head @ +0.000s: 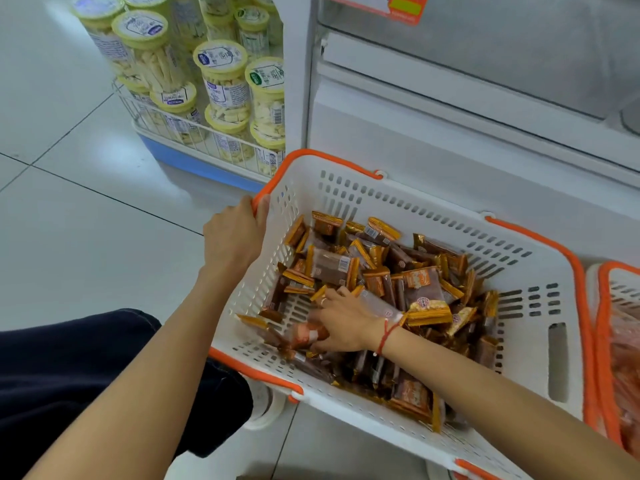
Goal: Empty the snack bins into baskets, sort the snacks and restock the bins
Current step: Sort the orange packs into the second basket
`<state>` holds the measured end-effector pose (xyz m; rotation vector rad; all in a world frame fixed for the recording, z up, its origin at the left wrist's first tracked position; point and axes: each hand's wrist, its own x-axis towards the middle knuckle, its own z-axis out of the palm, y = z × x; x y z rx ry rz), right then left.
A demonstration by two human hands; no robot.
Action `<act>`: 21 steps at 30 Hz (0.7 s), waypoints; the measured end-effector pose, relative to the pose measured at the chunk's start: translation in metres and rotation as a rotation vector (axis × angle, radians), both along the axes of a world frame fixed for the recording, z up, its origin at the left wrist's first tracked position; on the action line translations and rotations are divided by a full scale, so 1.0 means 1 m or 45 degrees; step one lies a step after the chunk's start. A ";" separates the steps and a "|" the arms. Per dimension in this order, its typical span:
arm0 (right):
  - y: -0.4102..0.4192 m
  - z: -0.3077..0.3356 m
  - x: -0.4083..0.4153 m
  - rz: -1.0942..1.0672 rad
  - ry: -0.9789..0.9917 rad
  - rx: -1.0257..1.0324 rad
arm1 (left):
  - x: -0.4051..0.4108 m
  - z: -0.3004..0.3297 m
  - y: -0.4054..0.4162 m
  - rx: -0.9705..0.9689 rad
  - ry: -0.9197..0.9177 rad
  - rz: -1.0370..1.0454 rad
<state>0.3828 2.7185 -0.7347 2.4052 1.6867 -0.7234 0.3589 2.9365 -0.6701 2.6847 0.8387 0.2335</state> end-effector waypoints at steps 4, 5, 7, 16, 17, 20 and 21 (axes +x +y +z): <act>-0.014 0.014 0.015 -0.168 0.227 0.075 | 0.000 0.005 -0.001 0.004 0.021 0.003; -0.024 0.021 0.023 -0.299 0.333 0.144 | 0.000 0.006 -0.001 -0.005 0.033 0.009; -0.049 0.041 0.037 -0.665 0.521 0.360 | 0.000 0.006 -0.001 -0.037 0.046 0.028; -0.144 0.085 0.008 -1.453 0.569 0.673 | -0.015 0.014 -0.024 0.077 -0.051 -0.061; -0.149 0.090 0.000 -1.484 0.548 0.770 | -0.020 0.011 -0.029 0.105 -0.010 -0.086; -0.162 0.118 -0.014 -1.583 0.381 1.172 | -0.027 0.009 -0.036 0.140 0.074 -0.110; -0.171 0.127 -0.017 -1.615 0.214 1.304 | -0.028 0.010 -0.036 0.129 0.066 -0.117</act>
